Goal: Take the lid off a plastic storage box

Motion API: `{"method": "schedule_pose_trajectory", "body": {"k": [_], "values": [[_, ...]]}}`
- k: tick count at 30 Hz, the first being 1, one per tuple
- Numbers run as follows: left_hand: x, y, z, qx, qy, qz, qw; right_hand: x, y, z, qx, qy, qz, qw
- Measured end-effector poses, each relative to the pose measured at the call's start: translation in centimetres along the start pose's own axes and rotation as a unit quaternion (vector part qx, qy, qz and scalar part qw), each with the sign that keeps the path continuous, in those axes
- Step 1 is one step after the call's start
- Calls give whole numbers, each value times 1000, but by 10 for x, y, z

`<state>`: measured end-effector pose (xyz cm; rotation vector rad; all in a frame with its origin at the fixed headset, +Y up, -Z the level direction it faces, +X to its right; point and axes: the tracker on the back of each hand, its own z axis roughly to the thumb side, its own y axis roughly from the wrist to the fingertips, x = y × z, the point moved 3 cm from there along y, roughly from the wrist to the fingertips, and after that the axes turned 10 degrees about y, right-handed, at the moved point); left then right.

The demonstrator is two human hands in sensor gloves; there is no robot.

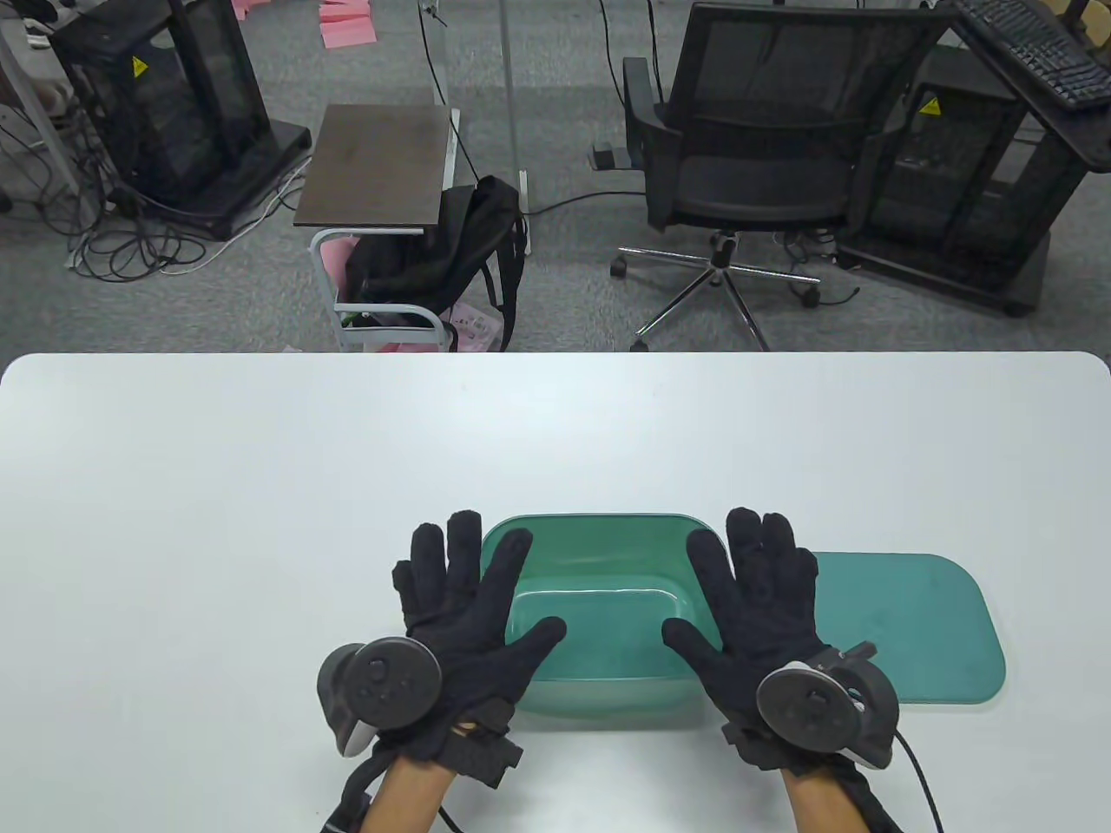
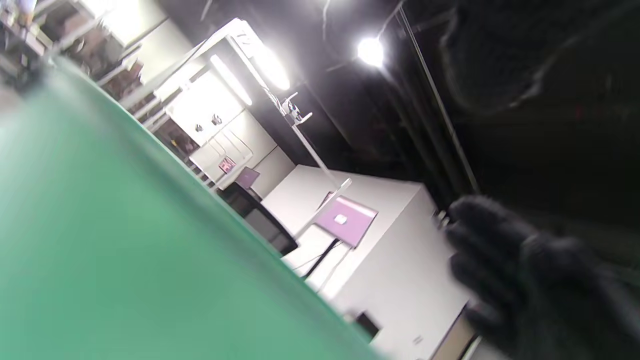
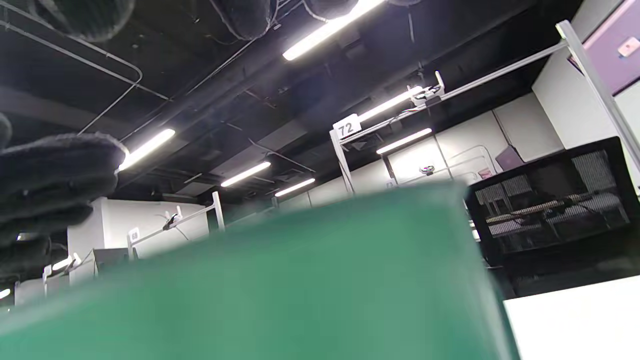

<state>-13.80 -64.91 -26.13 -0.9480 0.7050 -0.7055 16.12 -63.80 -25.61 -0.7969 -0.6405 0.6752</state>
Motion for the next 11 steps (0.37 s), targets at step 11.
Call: {"method": "schedule_pose_trajectory", "body": {"k": [11], "values": [[12,-4,-5,-4,22,-18,1000,-24,-5,-3,-7,-17,53,998]]}}
